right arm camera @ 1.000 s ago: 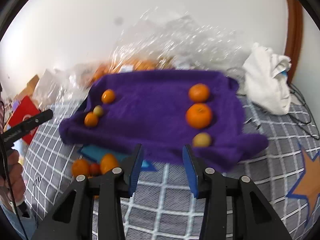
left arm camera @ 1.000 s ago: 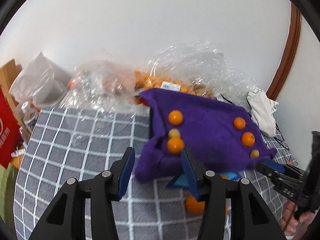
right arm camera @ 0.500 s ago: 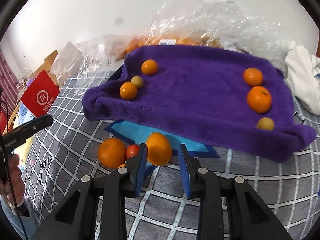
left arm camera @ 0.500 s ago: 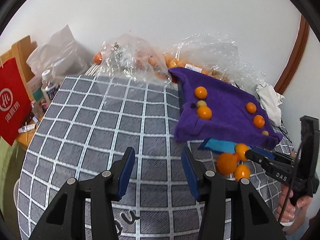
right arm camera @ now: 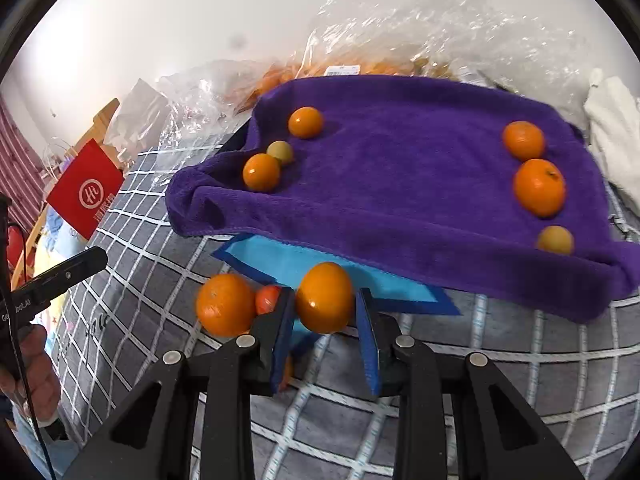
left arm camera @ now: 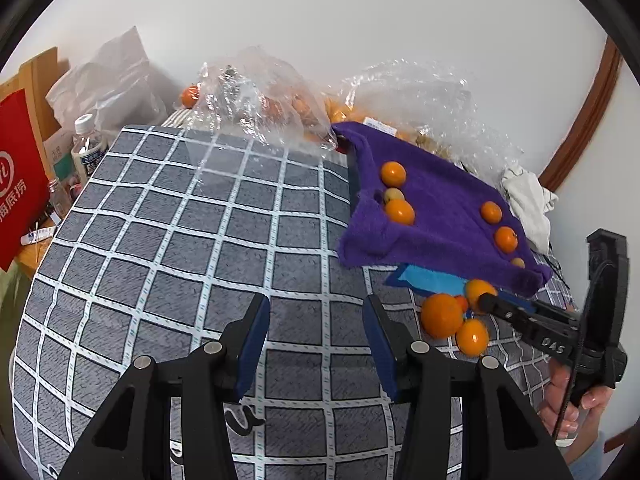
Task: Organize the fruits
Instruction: 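Move both tools back down to the loose oranges on the bedspread, then grasp an oval orange with the right gripper while the left grasps a large orange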
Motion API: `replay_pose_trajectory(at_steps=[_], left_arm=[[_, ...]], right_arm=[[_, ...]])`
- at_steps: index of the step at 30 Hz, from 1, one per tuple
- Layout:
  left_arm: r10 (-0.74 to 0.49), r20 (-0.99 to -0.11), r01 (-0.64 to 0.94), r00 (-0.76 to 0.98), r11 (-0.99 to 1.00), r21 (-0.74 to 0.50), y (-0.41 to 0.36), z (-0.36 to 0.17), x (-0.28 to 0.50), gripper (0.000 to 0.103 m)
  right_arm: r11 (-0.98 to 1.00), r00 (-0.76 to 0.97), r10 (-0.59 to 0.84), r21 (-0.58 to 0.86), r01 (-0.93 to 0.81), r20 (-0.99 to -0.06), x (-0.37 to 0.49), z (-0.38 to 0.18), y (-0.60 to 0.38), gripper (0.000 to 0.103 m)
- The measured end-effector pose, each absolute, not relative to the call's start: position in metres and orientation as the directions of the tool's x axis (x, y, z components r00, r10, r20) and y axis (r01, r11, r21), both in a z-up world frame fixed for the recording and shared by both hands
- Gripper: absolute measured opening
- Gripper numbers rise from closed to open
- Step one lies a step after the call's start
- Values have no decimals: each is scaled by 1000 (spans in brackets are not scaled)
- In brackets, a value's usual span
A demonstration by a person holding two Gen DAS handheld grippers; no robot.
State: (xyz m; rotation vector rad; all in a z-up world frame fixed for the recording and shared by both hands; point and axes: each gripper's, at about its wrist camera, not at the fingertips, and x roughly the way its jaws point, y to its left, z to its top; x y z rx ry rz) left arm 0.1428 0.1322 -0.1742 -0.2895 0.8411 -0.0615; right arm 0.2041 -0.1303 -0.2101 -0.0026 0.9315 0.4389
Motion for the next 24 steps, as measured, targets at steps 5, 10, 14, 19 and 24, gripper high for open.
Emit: replay_pose_trajectory(at_steps=[5, 10, 14, 19, 24], left_arm=[[-180, -725, -20, 665, 966, -258, 113, -171, 146, 46], [-210, -725, 6, 656, 962, -274, 93, -173, 153, 46], [-224, -729, 13, 646, 959, -282, 79, -175, 153, 46], [-196, -739, 30, 645, 972, -232, 66, -175, 148, 46], [-211, -749, 28, 627, 968, -250, 64, -181, 149, 46]], right_arm=[[930, 555, 317, 139, -339, -769, 184, -203, -166, 31], [946, 560, 280, 125, -300, -780, 168, -207, -204, 31], [947, 546, 287, 148, -286, -787, 165, -215, -215, 31], [939, 536, 325, 199, -280, -779, 169, -220, -220, 33], [935, 540, 334, 201, -291, -773, 171, -228, -215, 33]])
